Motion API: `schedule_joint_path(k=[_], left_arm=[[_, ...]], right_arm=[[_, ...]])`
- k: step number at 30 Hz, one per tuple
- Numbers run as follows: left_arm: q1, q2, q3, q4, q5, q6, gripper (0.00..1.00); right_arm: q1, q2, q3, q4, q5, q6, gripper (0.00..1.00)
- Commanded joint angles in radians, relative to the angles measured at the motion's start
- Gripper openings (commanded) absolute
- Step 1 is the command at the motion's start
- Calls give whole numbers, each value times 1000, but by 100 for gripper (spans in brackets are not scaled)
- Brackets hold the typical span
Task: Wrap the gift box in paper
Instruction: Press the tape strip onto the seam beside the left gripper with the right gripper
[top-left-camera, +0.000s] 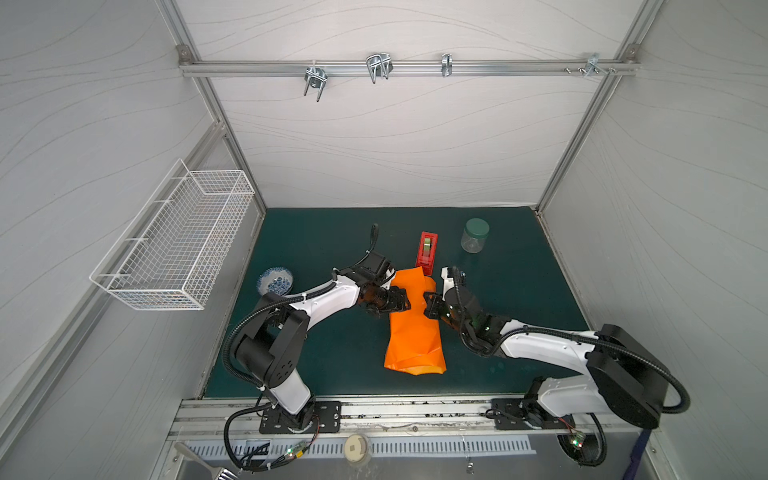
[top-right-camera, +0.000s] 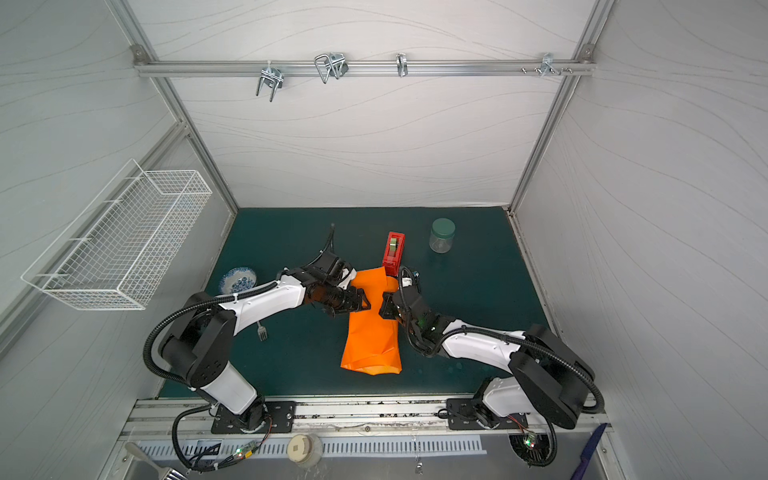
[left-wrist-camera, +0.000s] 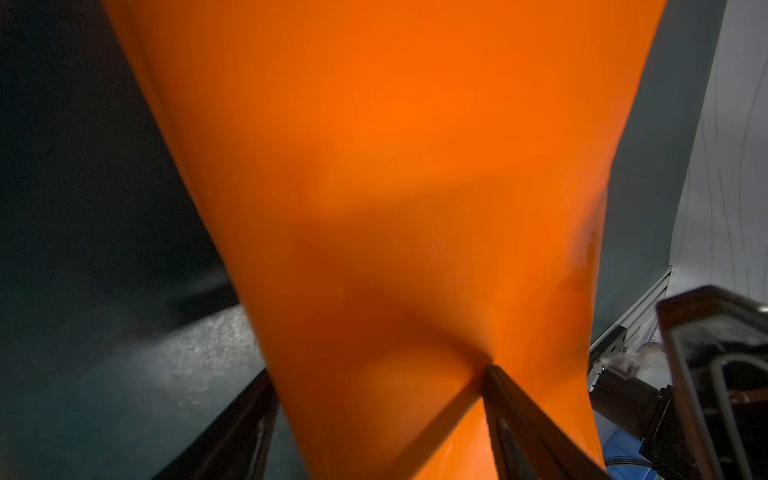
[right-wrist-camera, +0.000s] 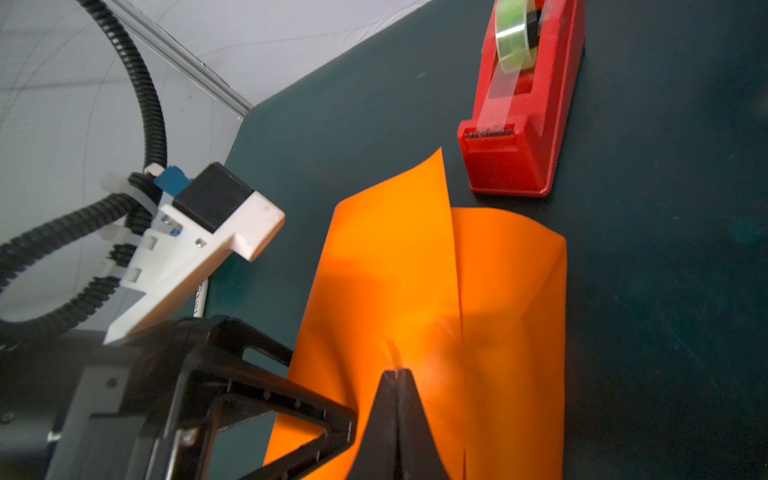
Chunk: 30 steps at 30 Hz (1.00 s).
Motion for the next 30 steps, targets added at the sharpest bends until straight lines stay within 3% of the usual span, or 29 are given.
schedule_joint_path(k=[1,30], left_arm=[[-10,71,-50,-72,-101,14,78],[-9,70,-53,-69,-99,14,78]], right_arm=[[18,16,-3,55,93,-6,0],[60,109,-53,110,179,-48,0]])
